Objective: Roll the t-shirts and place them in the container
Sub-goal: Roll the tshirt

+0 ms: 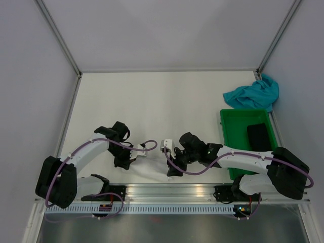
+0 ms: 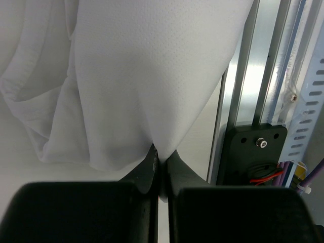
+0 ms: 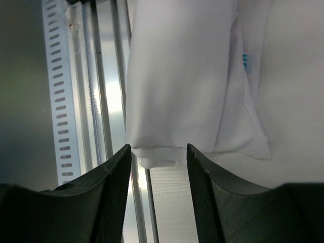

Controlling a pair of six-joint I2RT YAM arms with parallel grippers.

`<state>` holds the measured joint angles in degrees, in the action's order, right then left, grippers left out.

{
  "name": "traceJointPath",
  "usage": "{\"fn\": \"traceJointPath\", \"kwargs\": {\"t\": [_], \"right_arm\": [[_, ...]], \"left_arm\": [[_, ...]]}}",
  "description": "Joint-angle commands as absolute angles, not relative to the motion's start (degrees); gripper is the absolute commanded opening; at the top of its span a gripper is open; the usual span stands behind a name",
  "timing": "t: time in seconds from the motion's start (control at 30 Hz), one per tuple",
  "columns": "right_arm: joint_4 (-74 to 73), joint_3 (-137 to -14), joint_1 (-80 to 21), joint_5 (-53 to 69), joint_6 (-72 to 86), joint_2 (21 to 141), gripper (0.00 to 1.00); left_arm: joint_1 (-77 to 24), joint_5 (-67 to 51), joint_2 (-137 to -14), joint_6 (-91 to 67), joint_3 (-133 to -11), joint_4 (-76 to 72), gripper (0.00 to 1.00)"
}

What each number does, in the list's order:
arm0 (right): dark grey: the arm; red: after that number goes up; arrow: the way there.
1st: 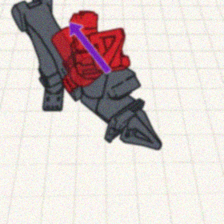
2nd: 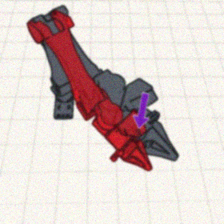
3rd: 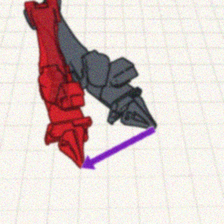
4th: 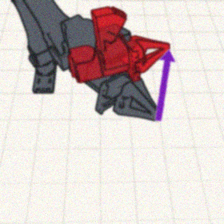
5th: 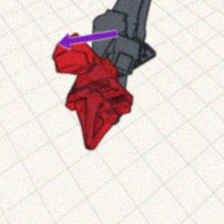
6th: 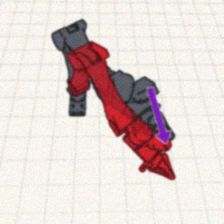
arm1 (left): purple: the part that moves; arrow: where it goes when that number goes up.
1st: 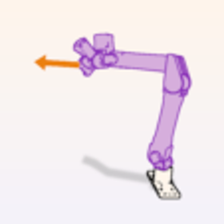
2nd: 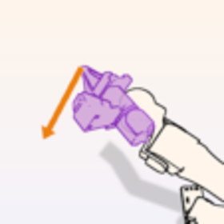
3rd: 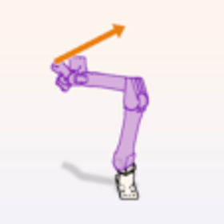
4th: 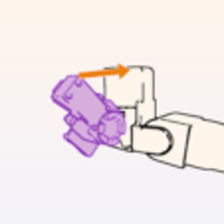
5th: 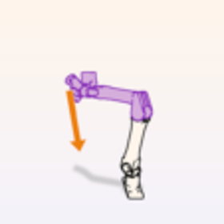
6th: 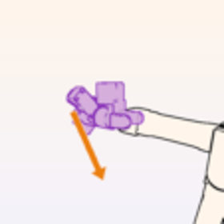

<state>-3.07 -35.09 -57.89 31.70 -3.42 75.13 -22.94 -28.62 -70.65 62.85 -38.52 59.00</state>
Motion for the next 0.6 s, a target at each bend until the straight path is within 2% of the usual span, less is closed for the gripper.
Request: {"fn": "traceJointPath", "kwargs": {"t": [0.0,0.13,0.23,0.3,0.57], "right_arm": [[4.91,-31.57,-57.66,23.57,7.54,71.03,0.54],[11.41,-27.87,-61.60,11.13,13.27,69.26,0.59],[13.70,-26.81,-69.24,4.34,12.66,70.40,0.61],[15.11,-25.84,-71.89,2.29,12.22,71.71,0.69],[16.61,-25.84,-76.28,0.35,10.98,79.45,0.74]], "left_arm": [[-22.59,-30.93,-71.63,64.17,-40.16,61.26,0.02],[-22.59,-32.60,-72.33,62.93,-40.96,61.61,0.02],[-22.59,-33.13,-72.16,62.58,-40.87,61.61,0.02],[-22.59,-33.22,-71.63,62.84,-40.52,61.70,0.02],[-22.15,-32.96,-71.37,63.19,-39.38,61.70,0.02]]}}
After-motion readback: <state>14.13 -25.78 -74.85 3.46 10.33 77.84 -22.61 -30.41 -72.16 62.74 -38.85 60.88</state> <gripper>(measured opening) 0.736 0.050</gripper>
